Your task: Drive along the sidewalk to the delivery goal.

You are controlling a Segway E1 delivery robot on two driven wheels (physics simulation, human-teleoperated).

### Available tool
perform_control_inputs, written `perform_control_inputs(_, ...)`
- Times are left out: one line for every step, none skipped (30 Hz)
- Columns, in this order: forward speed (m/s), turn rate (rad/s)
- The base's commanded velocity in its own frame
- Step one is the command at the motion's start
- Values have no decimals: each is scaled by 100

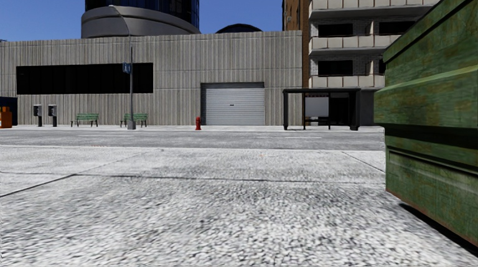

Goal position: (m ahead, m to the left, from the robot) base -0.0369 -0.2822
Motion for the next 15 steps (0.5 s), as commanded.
perform_control_inputs(0,0)
perform_control_inputs(0,0)
perform_control_inputs(0,0)
perform_control_inputs(0,0)
perform_control_inputs(0,0)
perform_control_inputs(0,0)
perform_control_inputs(0,0)
perform_control_inputs(0,0)
perform_control_inputs(0,0)
perform_control_inputs(0,0)
perform_control_inputs(0,0)
perform_control_inputs(0,0)
perform_control_inputs(0,0)
perform_control_inputs(0,0)
perform_control_inputs(0,0)
